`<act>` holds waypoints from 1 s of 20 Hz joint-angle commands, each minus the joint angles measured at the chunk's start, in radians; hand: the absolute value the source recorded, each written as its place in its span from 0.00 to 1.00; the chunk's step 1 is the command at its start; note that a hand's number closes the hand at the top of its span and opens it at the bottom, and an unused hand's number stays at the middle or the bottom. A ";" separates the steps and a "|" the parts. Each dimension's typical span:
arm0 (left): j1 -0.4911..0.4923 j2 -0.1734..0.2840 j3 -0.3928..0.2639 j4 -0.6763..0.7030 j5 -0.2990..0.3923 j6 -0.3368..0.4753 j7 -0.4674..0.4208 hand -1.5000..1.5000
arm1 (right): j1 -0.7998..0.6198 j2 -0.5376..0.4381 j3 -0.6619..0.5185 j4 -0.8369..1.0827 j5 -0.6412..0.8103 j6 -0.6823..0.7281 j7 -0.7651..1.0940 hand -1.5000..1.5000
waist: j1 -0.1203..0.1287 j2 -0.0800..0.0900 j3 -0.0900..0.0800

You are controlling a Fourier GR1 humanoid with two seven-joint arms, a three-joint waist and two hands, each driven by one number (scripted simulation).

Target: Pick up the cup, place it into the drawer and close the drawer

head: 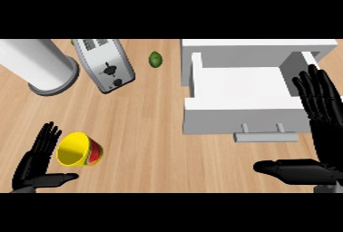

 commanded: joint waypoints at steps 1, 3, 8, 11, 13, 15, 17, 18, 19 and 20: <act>-0.044 -0.003 -0.018 0.124 -0.033 -0.062 -0.168 0.00 | -0.025 -0.004 0.016 0.020 0.020 0.004 0.009 0.00 | -0.002 0.002 -0.001; -0.075 -0.029 -0.022 0.147 -0.042 -0.003 -0.180 0.00 | 0.026 0.010 0.018 0.024 0.014 0.016 -0.053 0.00 | -0.004 0.002 -0.001; -0.075 -0.035 -0.037 0.163 -0.047 -0.019 -0.216 0.00 | -0.044 -0.062 -0.088 0.074 -0.059 0.052 -0.017 0.00 | 0.002 0.002 0.000; -0.118 0.000 -0.028 0.215 -0.045 -0.042 -0.210 0.00 | -0.003 0.021 0.023 -0.021 0.015 -0.009 0.020 0.00 | -0.005 0.001 -0.001; -0.123 -0.023 -0.032 0.228 -0.051 -0.024 -0.236 0.00 | 0.014 -0.012 -0.025 0.010 -0.019 0.029 -0.041 0.00 | -0.010 0.003 -0.002; -0.106 -0.026 -0.041 0.223 -0.050 -0.062 -0.248 0.00 | 0.036 -0.039 -0.059 0.040 -0.060 0.070 -0.063 0.00 | -0.009 0.003 -0.001; -0.143 -0.003 -0.023 0.252 -0.035 -0.077 -0.222 0.00 | 0.025 -0.001 -0.006 -0.007 -0.016 0.028 -0.022 0.00 | -0.014 0.005 -0.003; -0.123 0.000 -0.040 0.231 -0.045 -0.099 -0.238 0.00 | 0.022 -0.034 -0.039 0.004 -0.048 0.059 -0.022 0.00 | -0.007 0.003 -0.001; -0.145 -0.018 -0.035 0.231 -0.034 -0.105 -0.213 0.00 | 0.002 -0.025 -0.027 -0.031 -0.044 0.038 0.038 0.00 | -0.009 0.002 -0.002; -0.148 -0.039 -0.034 0.224 -0.031 -0.090 -0.232 0.00 | 0.028 -0.014 -0.020 -0.040 -0.045 0.041 0.014 0.00 | -0.013 0.003 -0.002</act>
